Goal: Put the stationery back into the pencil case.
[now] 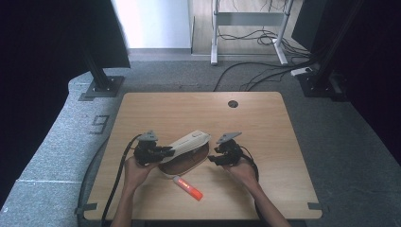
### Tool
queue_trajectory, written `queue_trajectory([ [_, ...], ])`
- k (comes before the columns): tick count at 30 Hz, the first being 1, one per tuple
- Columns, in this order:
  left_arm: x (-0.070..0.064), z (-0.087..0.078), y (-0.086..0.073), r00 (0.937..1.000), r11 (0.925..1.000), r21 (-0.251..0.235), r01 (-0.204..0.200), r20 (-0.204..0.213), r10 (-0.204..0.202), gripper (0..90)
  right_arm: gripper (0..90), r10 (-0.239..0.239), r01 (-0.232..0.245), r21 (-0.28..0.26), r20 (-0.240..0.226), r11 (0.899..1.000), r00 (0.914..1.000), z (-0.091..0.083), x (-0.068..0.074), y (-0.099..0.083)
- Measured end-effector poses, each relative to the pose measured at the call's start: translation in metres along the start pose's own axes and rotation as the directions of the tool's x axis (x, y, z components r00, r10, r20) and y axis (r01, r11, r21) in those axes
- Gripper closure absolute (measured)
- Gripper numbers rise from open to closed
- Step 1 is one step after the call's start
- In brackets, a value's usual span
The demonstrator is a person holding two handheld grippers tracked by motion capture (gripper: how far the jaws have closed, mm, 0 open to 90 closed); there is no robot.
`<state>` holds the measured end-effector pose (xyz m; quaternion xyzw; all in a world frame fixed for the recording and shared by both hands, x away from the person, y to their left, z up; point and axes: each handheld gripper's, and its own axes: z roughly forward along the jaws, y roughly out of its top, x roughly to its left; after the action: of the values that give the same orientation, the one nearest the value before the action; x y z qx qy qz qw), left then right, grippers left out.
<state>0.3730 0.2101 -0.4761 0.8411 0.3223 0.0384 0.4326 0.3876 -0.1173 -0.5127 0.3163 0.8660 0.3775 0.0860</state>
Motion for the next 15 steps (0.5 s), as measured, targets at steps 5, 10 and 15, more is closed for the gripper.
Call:
queue_trajectory([
  [5,0.000,0.000,0.000,1.0000,1.0000,0.001,0.001,0.000,-0.001,76.8,48.5,-0.001,0.001,0.020,0.016,1.000,0.9999,-0.011,-0.002,-0.012],
  [10,0.000,0.000,0.000,1.0000,1.0000,0.002,0.002,0.000,-0.002,76.8,51.3,0.006,-0.007,0.037,0.031,0.999,0.9995,-0.021,-0.003,-0.025],
  [15,0.000,0.000,0.000,1.0000,1.0000,0.002,0.003,0.001,-0.003,76.8,57.1,0.017,-0.017,0.035,0.017,0.999,0.9997,-0.030,-0.004,-0.037],
])
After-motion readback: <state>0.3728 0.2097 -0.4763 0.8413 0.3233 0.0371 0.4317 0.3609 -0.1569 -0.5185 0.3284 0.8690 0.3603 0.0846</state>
